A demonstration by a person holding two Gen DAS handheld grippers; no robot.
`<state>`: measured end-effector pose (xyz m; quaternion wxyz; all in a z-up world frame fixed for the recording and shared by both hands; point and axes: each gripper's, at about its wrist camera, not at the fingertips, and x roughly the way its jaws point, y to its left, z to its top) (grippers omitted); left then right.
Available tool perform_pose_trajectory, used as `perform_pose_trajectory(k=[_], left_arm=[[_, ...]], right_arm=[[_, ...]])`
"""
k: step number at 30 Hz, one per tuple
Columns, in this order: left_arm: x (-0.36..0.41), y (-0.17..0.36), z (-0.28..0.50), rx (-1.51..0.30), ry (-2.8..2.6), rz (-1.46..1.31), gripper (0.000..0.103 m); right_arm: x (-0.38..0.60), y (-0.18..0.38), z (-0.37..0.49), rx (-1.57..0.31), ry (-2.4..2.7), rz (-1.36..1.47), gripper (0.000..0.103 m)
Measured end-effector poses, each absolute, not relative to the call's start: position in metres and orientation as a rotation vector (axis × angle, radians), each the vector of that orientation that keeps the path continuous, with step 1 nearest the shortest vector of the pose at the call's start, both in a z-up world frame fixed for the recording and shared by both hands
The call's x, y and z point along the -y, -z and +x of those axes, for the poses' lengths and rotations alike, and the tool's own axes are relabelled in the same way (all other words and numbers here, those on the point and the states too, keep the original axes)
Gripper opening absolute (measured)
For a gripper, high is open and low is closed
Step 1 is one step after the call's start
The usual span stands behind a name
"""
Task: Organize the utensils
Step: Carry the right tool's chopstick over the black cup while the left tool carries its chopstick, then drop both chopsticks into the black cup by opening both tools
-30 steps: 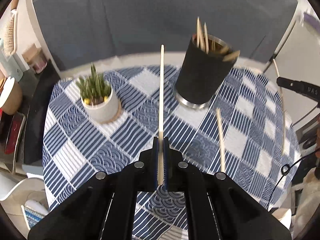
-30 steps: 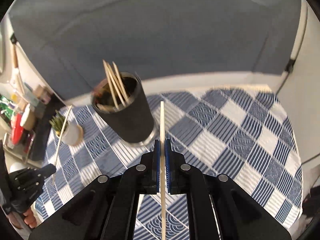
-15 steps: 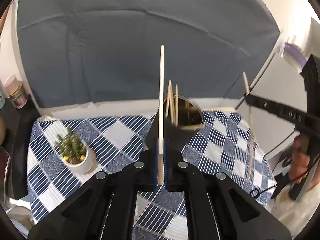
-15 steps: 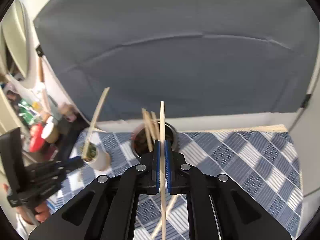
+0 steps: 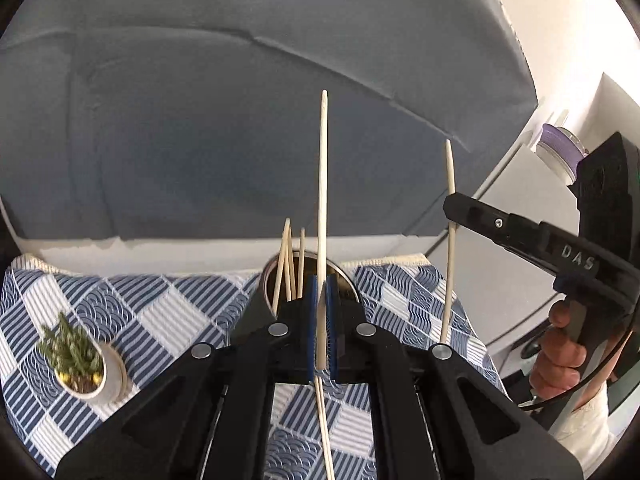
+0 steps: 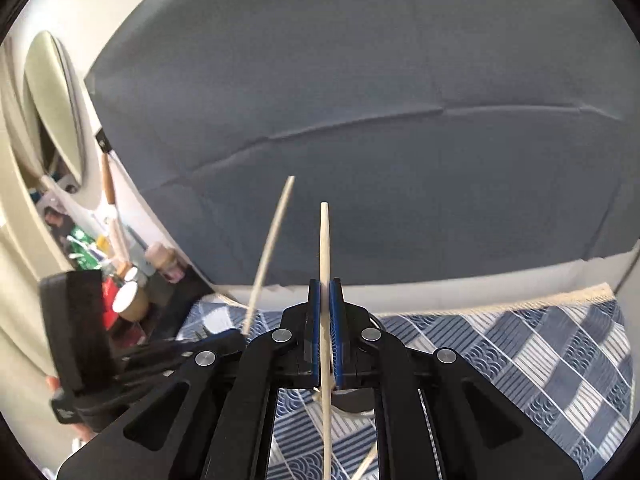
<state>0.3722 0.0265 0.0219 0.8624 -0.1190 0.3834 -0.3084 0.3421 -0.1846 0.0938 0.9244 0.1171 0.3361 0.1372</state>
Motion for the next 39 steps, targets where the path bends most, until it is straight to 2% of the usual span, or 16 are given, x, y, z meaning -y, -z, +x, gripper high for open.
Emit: perform_pose_trajectory(k=[3, 12, 25, 39], left_arm=[[-0.022, -0.020, 0.381, -0.789, 0.635, -0.246, 0.005], [-0.003, -0.012, 0.398, -0.725, 0.616, -0.259, 0.005], [0.009, 0.011, 0.396, -0.678, 0.636, -0.257, 0.005], [0.017, 0.043, 0.381, -0.667, 0.675, -0.249, 0.005]], right_arm=[[0.185, -0.096, 0.355, -0.671, -0.289, 0.226, 0.005], [0.201, -0.110, 0.377, -0.441, -0.361, 0.260, 0.005], [0.204, -0.042, 0.412, -0.512, -0.422, 0.323, 0.005], [0.204, -0.005, 0.405, -0.576, -0.420, 0.292, 0.005]])
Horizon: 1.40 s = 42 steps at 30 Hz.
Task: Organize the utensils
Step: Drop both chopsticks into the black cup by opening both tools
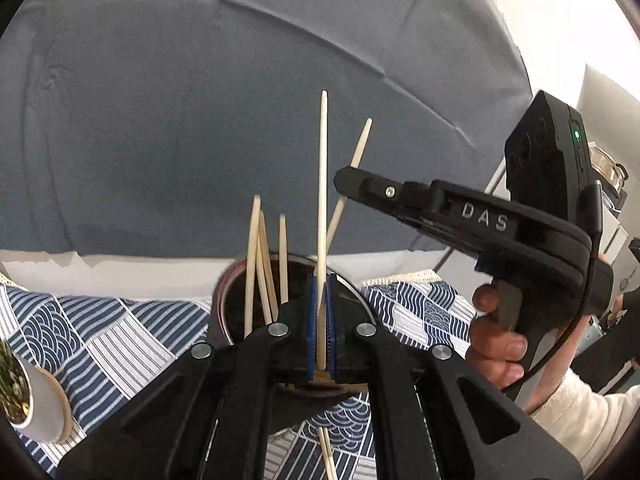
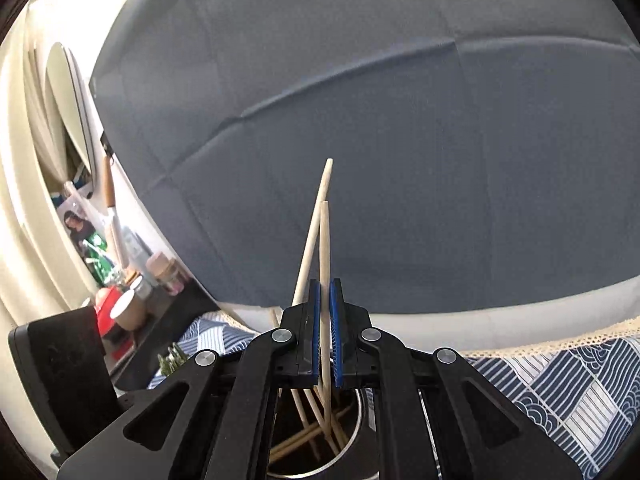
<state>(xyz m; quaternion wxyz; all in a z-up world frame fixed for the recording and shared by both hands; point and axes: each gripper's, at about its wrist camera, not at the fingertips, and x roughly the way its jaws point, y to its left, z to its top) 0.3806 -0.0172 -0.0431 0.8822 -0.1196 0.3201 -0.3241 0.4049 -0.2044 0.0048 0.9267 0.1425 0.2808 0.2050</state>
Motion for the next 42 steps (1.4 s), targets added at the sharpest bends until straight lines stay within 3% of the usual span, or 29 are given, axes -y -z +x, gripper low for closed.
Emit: perform_pose_trajectory(k=[39, 40, 42], left_arm=[[-0.015, 0.024, 0.323, -0.811, 0.583, -0.179, 0.006], [-0.015, 0.024, 0.323, -0.815, 0.579, -0.176, 0.008], [-0.015, 0.023, 0.320, -0.823, 0.570, -0.165, 0.019]], right_arm=[[0.212, 0.007, 0.356, -0.642, -0.405, 0.240, 0.010], [0.213, 0.006, 0.355, -0.645, -0.400, 0.236, 0.011], [0.215, 0.004, 0.352, -0.644, -0.377, 0.225, 0.031]])
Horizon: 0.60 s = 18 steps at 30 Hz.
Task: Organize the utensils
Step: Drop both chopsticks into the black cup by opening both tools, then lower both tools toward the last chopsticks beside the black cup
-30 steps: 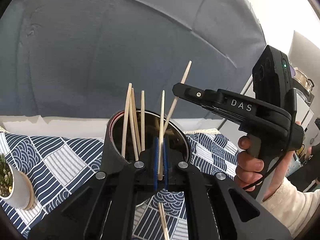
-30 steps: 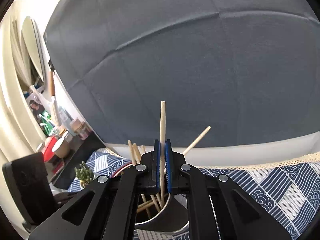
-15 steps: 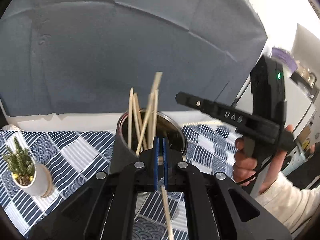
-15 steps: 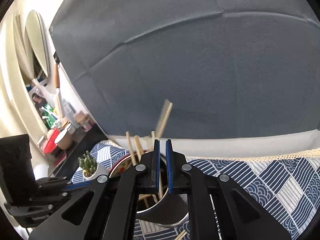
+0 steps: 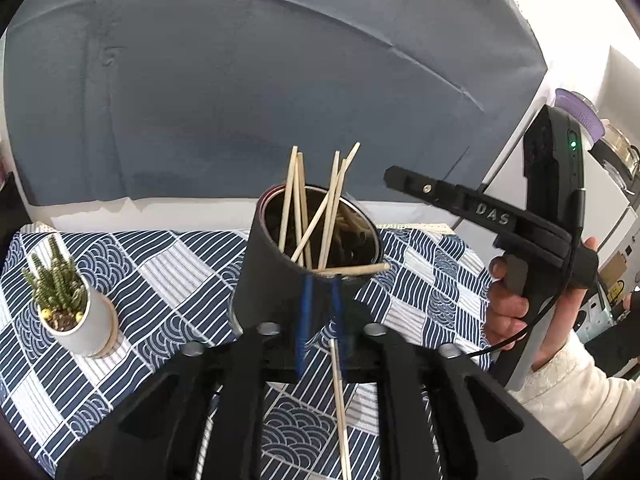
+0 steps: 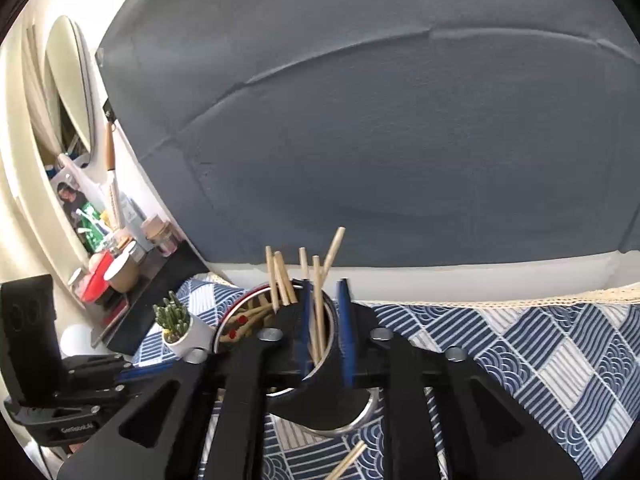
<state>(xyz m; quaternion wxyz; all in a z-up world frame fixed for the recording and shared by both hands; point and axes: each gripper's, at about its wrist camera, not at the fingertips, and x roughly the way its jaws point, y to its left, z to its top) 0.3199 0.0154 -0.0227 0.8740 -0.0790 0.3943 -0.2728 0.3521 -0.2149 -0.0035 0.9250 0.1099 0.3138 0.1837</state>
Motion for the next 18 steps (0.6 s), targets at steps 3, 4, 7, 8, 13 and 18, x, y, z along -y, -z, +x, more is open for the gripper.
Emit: perform_pose_trajectory(k=[3, 4, 7, 8, 13, 18], left_arm=[[-0.018, 0.022, 0.315, -0.836, 0.566, -0.158, 0.033], [-0.018, 0.022, 0.314, -0.839, 0.564, -0.153, 0.037], [-0.023, 0.024, 0.306, -0.846, 0.553, -0.139, 0.056], [-0.024, 0.025, 0.304, -0.847, 0.553, -0.138, 0.062], [-0.032, 0.039, 0.296, -0.895, 0.567, -0.144, 0.078], [-0.044, 0.053, 0.288, -0.936, 0.562, -0.148, 0.093]], right_arm=[[0.219, 0.001, 0.344, -0.637, -0.354, 0.231, 0.046], [0.221, 0.001, 0.342, -0.639, -0.347, 0.235, 0.049], [0.223, 0.003, 0.333, -0.654, -0.319, 0.240, 0.065], [0.224, 0.005, 0.328, -0.661, -0.301, 0.233, 0.068], [0.226, 0.016, 0.306, -0.688, -0.219, 0.212, 0.085], [0.225, 0.030, 0.290, -0.748, -0.149, 0.208, 0.088]])
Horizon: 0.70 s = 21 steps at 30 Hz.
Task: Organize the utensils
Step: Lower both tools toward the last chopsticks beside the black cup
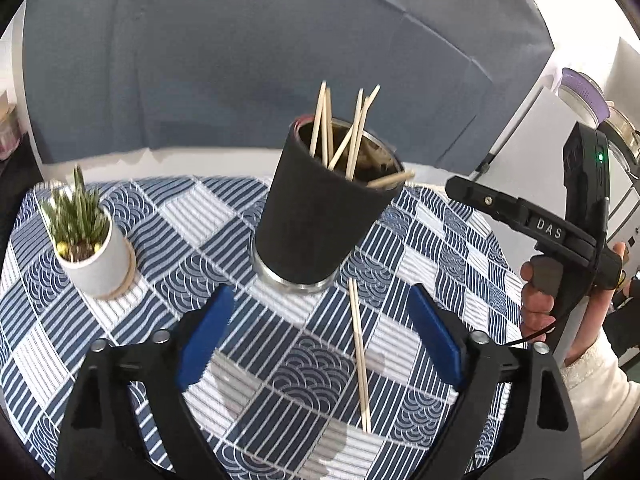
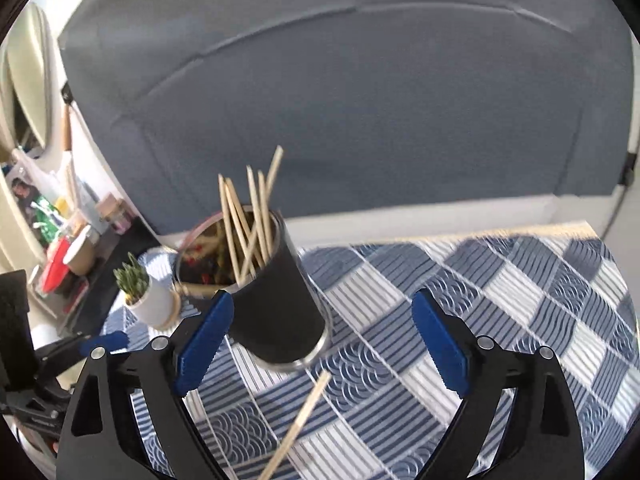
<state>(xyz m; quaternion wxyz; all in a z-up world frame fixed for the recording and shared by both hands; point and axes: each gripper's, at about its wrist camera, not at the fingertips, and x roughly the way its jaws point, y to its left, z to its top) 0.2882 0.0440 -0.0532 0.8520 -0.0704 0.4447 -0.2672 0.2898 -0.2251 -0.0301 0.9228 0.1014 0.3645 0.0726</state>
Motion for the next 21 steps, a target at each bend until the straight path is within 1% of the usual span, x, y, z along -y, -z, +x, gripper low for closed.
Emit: perform_pose_trajectory(k=[7, 17, 21], left_arm=[[-0.047, 0.082, 0.275, -1.003, 0.569, -0.084, 0.096], [-0.057, 0.123, 0.265, -1.128, 0.586, -0.054, 0.096], [-0.059, 0.136, 0.258, -1.163, 0.587, -0.034, 0.096]], right_arm=[[0.214, 0.075, 0.273, -0.868, -0.090, 0.198, 0.088], [0.187, 0.156, 0.269, -1.091, -0.018, 0.126, 0.088], [0.184, 0.172, 0.268, -1.130, -0.009, 0.139, 0.088]])
